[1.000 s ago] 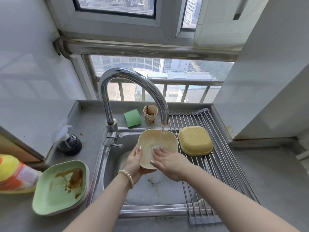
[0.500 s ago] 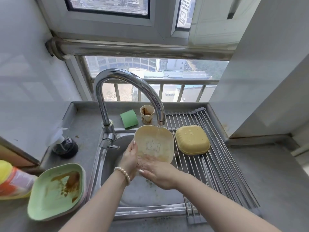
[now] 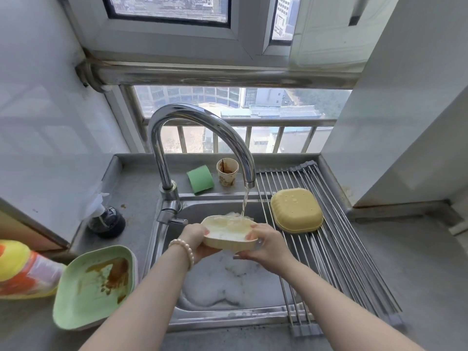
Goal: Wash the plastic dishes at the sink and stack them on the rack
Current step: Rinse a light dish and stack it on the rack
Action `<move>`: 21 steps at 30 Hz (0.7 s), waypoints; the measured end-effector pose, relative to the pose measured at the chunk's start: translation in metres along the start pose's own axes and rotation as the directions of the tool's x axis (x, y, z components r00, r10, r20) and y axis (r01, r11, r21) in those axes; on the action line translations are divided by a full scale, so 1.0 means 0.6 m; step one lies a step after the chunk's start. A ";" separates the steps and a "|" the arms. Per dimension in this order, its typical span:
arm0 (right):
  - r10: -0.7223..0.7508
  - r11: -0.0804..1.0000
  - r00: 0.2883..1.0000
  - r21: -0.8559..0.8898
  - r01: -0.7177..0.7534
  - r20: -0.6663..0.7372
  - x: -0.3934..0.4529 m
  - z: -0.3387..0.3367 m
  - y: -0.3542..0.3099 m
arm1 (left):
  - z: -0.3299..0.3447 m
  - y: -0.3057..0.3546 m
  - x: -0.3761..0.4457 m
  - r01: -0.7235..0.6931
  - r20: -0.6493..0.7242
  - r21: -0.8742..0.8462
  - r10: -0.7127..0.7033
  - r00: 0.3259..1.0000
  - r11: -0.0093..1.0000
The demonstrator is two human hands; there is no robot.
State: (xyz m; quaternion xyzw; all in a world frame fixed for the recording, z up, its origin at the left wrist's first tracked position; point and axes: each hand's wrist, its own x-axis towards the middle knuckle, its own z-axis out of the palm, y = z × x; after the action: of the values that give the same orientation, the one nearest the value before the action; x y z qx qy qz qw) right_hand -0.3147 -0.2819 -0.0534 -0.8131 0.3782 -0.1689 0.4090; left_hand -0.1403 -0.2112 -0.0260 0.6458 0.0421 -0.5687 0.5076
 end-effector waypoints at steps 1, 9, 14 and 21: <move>0.052 0.994 0.998 0.095 -0.050 -0.021 0.004 0.002 -0.010 | 0.003 0.002 0.002 0.004 0.048 -0.097 0.001 0.999 0.995; 0.304 0.680 0.952 0.695 -0.236 0.027 0.025 -0.026 -0.051 | 0.056 0.008 -0.008 -0.329 -0.012 -0.039 0.329 0.944 0.943; 0.576 0.522 0.816 0.787 -0.327 -0.043 0.055 -0.043 -0.081 | 0.073 0.005 -0.025 -0.460 -0.023 0.216 0.476 0.879 0.861; 0.528 0.834 0.715 0.435 -0.338 -0.458 0.107 -0.015 -0.125 | 0.079 0.013 -0.018 -0.418 -0.252 -0.007 0.403 0.880 0.908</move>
State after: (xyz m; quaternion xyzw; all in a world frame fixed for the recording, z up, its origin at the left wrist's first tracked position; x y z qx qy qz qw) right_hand -0.2420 -0.3064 0.0095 -0.5356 0.6303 -0.3567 0.4343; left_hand -0.1720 -0.2428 -0.0049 0.6893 -0.0163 -0.3627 0.6269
